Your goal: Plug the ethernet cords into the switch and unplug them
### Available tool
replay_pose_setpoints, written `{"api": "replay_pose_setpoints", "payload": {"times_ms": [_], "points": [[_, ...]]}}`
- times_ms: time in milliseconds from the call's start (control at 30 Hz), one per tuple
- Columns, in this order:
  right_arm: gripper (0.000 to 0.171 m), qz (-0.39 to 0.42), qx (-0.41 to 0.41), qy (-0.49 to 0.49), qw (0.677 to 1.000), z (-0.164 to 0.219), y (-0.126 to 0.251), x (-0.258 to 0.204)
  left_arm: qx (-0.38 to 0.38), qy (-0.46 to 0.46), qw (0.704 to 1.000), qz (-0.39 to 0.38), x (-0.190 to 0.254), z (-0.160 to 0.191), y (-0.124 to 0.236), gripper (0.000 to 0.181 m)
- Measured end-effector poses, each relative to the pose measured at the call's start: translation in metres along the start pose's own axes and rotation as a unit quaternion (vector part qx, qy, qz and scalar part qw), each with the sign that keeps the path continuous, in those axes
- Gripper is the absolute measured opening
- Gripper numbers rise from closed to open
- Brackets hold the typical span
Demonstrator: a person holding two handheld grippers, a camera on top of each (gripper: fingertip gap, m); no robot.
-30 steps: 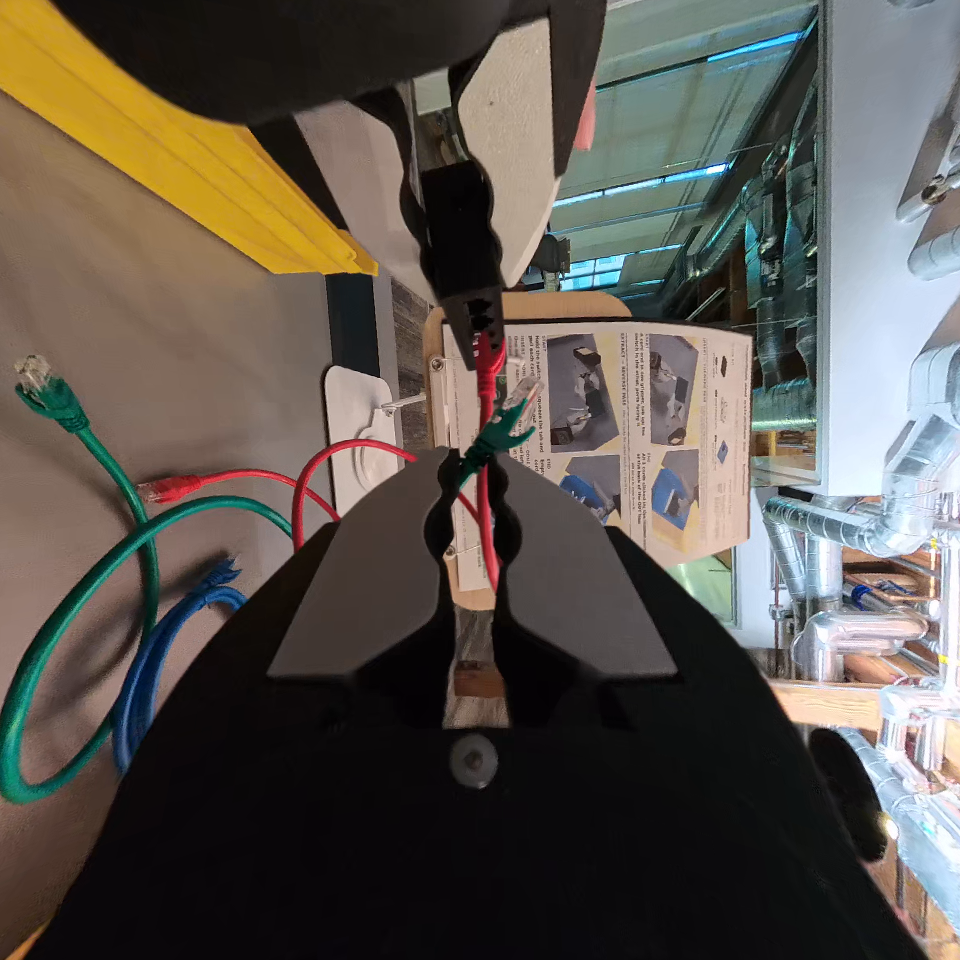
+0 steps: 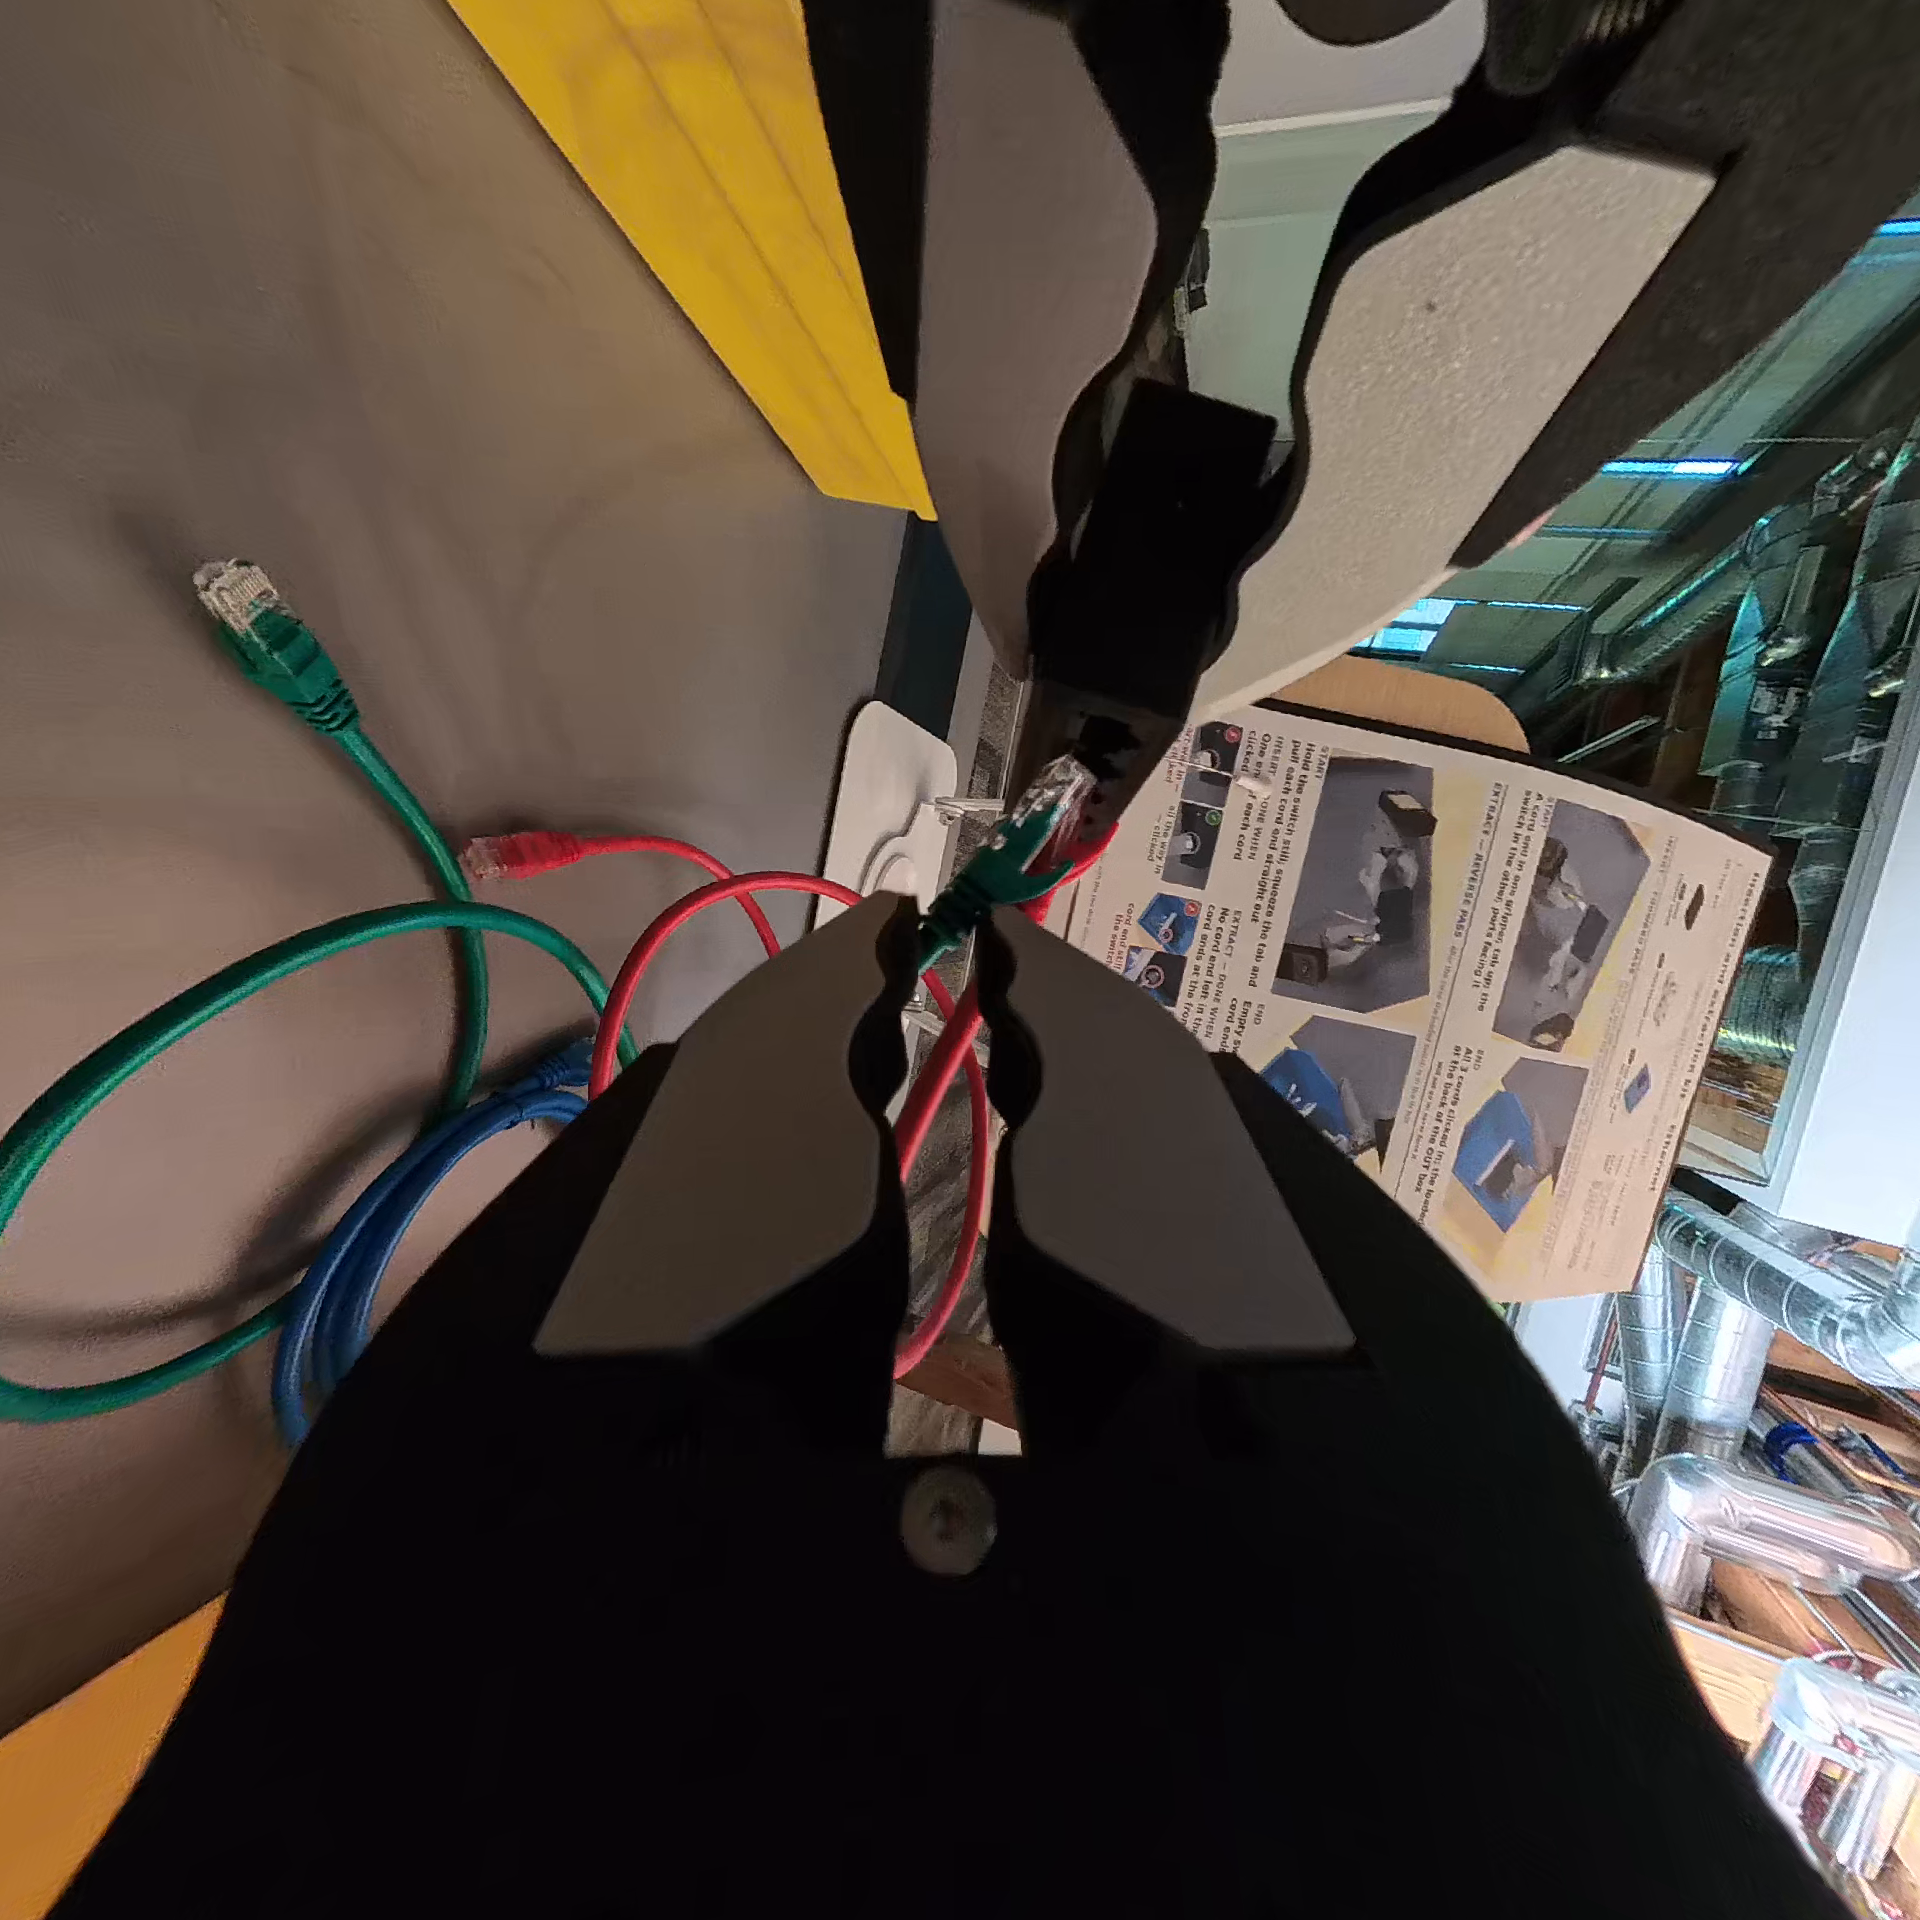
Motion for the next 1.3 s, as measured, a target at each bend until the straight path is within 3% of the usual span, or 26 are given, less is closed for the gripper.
{"api": "replay_pose_setpoints", "payload": {"times_ms": [433,900,1300], "points": [[0.012,-0.043,0.006,0.021,0.999,-0.004,0.005,-0.014,0.049,-0.027,0.997,0.05,0.012,-0.005,0.007,0.027],[0.012,-0.084,-0.049,0.055,0.994,-0.017,0.006,-0.029,0.064,-0.015,0.989,0.13,0.024,-0.011,0.013,0.027],[0.011,-0.049,-0.053,0.064,0.995,-0.021,0.009,-0.026,0.064,-0.01,0.992,0.111,0.019,-0.012,0.014,0.027]]}}
Point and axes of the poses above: each gripper's, where its closed fingertips meet, y back along the fingers, z out of its underside, x = y × z across the jaws, the point moved 8 cm from there along y, back along the fingers, and after that the axes turned 14 degrees about -z, right-handed, at the moved point
